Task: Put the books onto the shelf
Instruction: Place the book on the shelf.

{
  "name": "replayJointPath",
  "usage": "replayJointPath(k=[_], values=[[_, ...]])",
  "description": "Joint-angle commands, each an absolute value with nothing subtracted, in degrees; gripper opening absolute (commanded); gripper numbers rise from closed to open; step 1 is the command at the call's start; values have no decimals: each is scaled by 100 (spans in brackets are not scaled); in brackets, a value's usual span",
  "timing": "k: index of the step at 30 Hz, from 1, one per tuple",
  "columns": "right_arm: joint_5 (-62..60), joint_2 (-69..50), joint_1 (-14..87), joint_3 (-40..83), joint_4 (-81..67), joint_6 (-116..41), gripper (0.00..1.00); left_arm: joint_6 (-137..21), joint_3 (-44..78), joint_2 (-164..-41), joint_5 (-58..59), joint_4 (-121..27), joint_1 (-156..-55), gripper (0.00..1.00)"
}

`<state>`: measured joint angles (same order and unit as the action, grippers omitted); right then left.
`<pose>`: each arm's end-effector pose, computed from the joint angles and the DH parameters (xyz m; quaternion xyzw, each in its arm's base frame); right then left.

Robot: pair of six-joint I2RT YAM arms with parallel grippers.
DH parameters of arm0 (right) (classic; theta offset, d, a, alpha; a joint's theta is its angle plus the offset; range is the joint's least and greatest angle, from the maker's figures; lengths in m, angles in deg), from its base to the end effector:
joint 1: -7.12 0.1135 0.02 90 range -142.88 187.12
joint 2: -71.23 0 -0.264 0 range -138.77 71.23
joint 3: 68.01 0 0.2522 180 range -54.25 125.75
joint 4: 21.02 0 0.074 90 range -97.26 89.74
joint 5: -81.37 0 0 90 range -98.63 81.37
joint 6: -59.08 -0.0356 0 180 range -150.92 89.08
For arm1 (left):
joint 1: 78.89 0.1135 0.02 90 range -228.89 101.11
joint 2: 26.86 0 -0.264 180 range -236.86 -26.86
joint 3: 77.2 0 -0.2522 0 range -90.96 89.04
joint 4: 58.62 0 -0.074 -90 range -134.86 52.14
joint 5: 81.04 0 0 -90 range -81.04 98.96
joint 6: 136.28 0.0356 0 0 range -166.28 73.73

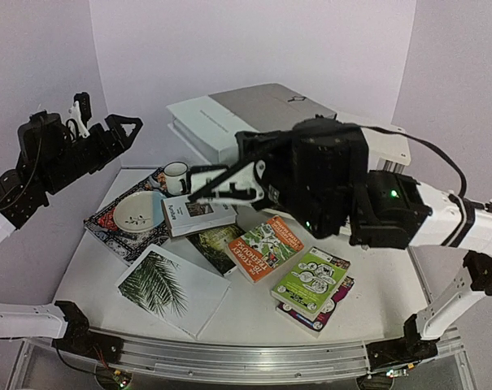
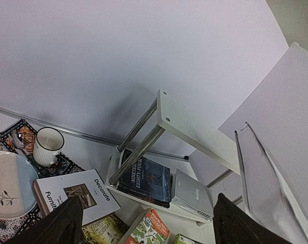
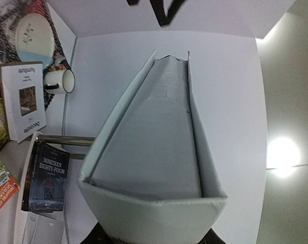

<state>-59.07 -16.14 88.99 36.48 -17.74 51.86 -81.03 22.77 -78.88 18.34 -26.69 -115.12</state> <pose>0.0756 0.3355 0.4746 -0.5082 0.4069 -0.2684 0.7100 0.1559 -0.1071 0.4326 -0.0464 0.7291 -0.3463 0.5885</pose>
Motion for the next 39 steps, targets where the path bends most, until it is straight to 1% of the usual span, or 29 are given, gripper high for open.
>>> replayJointPath(k=[1,6,15,18,23,24,25,26,27,28,29,30,31,35,37,39], values=[[-6313,-2266,8014,4738,-2322,5301,33,-7953,2003,-7835,2012,-2634,-11537,90],[-6843,-3347,7394,5781,-2335,5445,33,-8046,2127,-7839,2045,-2614,-11537,90],[-7582,-4986,6675,7587,-2355,5574,34,-8170,2258,-7918,1934,-2605,-11538,90],[-7694,-5295,6564,7831,-2422,5622,35,-8199,2248,-8000,1873,-2605,-11537,90],[-7881,-5430,6323,7853,-2467,5564,37,-8255,2251,-8078,1811,-2612,-11537,90],[-7913,-5433,6291,7865,-2468,5537,39,-8256,2258,-8084,1803,-2614,-11537,89],[-7945,-5428,6264,7879,-2474,5512,43,-8264,2255,-8090,1807,-2615,-11537,89],[-7948,-5413,6256,7869,-2475,5485,54,-8271,2257,-8095,1805,-2614,-11537,90],[-7942,-5398,6256,7852,-2475,5465,69,-8279,2259,-8100,1803,-2613,-11537,90],[-7933,-5389,6257,7833,-2475,5461,87,-8286,2259,-8106,1805,-2613,-11537,90],[-7931,-5381,6253,7819,-2475,5460,94,-8290,2259,-8111,1803,-2614,-11537,90],[-7926,-5364,6250,7795,-2475,5460,97,-8290,2259,-8117,1796,-2614,-11537,90],[-7921,-5337,6253,7755,-2475,5455,98,-8291,2260,-8119,1792,-2614,-11537,90],[-7861,-5078,6302,7465,-2299,5219,98,-8273,2285,-8126,1793,-2614,-11537,90],[-7695,-4896,6338,7305,-1869,4851,98,-8269,2289,-8155,1791,-2617,-11537,90],[-7482,-4777,6349,7397,-1195,4238,98,-8264,2286,-8178,1771,-2618,-11537,90]])
